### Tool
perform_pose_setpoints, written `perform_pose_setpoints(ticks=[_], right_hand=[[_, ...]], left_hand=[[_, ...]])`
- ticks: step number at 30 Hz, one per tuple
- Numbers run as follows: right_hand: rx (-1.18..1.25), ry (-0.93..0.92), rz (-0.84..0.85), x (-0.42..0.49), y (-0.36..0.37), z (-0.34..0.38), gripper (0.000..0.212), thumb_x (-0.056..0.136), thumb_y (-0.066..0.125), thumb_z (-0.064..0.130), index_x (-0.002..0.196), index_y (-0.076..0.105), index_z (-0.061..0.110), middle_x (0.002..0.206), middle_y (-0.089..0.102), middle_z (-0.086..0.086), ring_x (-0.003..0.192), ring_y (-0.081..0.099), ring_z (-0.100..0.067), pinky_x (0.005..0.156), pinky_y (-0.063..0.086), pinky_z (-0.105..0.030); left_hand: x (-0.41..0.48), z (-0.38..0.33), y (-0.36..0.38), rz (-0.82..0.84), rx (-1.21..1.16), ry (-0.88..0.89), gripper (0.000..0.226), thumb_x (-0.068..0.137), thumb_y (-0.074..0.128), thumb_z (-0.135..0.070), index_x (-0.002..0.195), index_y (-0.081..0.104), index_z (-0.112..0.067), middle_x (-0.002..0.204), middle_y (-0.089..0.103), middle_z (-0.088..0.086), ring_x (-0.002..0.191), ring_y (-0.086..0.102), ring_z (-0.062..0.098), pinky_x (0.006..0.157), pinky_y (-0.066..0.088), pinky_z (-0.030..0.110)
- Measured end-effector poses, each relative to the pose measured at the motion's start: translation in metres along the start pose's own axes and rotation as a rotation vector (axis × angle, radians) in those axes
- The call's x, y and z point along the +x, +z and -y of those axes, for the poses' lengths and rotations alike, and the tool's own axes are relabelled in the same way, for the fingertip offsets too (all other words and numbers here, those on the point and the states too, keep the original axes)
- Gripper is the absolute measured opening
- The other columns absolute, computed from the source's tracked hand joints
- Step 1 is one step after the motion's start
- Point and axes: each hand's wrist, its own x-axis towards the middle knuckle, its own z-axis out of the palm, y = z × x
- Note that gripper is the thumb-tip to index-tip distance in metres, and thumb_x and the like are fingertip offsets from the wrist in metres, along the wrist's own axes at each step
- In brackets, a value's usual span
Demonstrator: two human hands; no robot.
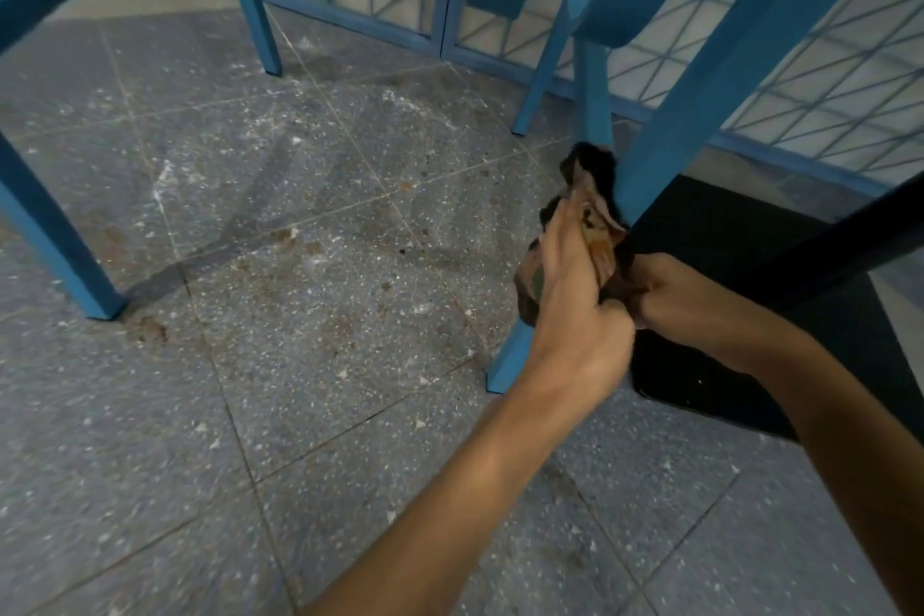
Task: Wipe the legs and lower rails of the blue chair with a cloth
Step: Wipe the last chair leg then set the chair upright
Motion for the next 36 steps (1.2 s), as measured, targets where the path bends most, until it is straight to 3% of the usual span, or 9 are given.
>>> perform_pose_setpoints(ticks=[3,5,10,14,18,22,26,33,36], right_hand=[[0.11,0.038,0.017,0.001,0.006,-0.004,0.022,0.088,0.062,0.012,0.11,0.063,0.014,0.102,0.067,-0.005,0.092,0.064,-0.011,0.077,0.054,-0.023],[0.123,0.019,0.033,0.001,0.01,-0.005,0.023,0.087,0.064,0.013,0.109,0.063,0.018,0.105,0.068,-0.007,0.1,0.064,-0.016,0.087,0.055,-0.034],[0.156,0.063,0.099,0.001,0.016,-0.003,0.045,0.088,0.052,0.0,0.116,0.056,0.035,0.118,0.062,0.013,0.112,0.058,-0.006,0.098,0.048,-0.041],[0.16,0.081,0.099,0.001,0.016,-0.005,0.045,0.091,0.052,0.002,0.115,0.055,0.041,0.119,0.061,0.012,0.11,0.059,-0.007,0.099,0.048,-0.043],[0.206,0.078,-0.001,-0.001,0.005,-0.01,0.031,0.089,0.058,0.007,0.109,0.064,0.03,0.108,0.069,0.0,0.103,0.065,-0.017,0.094,0.051,-0.047],[0.25,0.107,-0.096,0.001,-0.004,-0.015,0.027,0.089,0.058,0.01,0.104,0.067,0.031,0.112,0.069,0.005,0.107,0.063,-0.014,0.093,0.052,-0.047],[0.239,0.136,-0.088,0.001,0.002,-0.018,0.045,0.088,0.05,-0.002,0.114,0.059,0.033,0.115,0.067,0.006,0.107,0.062,-0.012,0.094,0.05,-0.043],[0.288,0.168,-0.106,-0.009,0.002,-0.023,0.052,0.086,0.048,-0.007,0.11,0.057,0.038,0.114,0.066,-0.001,0.104,0.064,-0.017,0.095,0.05,-0.043],[0.318,0.145,-0.166,-0.007,-0.004,-0.023,0.046,0.084,0.055,-0.005,0.115,0.061,0.029,0.111,0.069,-0.002,0.106,0.064,-0.021,0.095,0.05,-0.049]], left_hand=[[-0.014,0.026,0.009,-0.004,0.244,0.193,0.114,0.072,0.044,0.022,0.143,-0.024,-0.036,0.156,-0.019,-0.015,0.145,-0.015,0.012,0.119,0.004,0.05],[-0.017,0.064,0.006,0.008,0.475,0.268,0.115,0.069,0.041,0.022,0.142,-0.03,-0.031,0.154,-0.029,-0.007,0.144,-0.021,0.018,0.117,-0.002,0.054],[-0.041,0.158,-0.023,0.054,1.009,0.259,0.11,0.072,0.056,0.007,0.145,-0.024,-0.009,0.152,-0.03,0.013,0.144,-0.003,0.037,0.109,0.029,0.057],[-0.037,0.133,-0.021,0.256,0.923,0.179,0.108,0.081,0.046,0.005,0.131,-0.047,-0.017,0.138,-0.053,0.006,0.137,-0.029,0.038,0.115,0.012,0.054],[-0.003,0.065,0.005,0.005,0.857,0.374,0.093,0.085,0.035,-0.009,0.135,-0.042,-0.022,0.14,-0.051,0.005,0.138,-0.028,0.038,0.115,-0.003,0.054],[0.017,0.068,0.008,-0.193,1.065,0.49,0.091,0.086,0.042,-0.02,0.142,-0.029,-0.021,0.149,-0.039,0.007,0.14,-0.027,0.033,0.117,0.005,0.052],[0.008,0.107,-0.005,-0.107,1.201,0.494,0.077,0.086,0.028,-0.011,0.147,-0.017,-0.021,0.151,-0.035,0.002,0.142,-0.022,0.034,0.115,0.012,0.051],[-0.012,0.116,-0.015,0.005,1.194,0.496,0.092,0.074,0.044,-0.008,0.15,-0.009,-0.015,0.154,-0.029,0.006,0.142,-0.004,0.042,0.111,0.013,0.055],[-0.001,0.074,-0.005,-0.061,1.078,0.509,0.105,0.077,0.061,-0.008,0.148,-0.015,-0.021,0.152,-0.033,0.0,0.141,-0.019,0.038,0.11,0.001,0.056]])
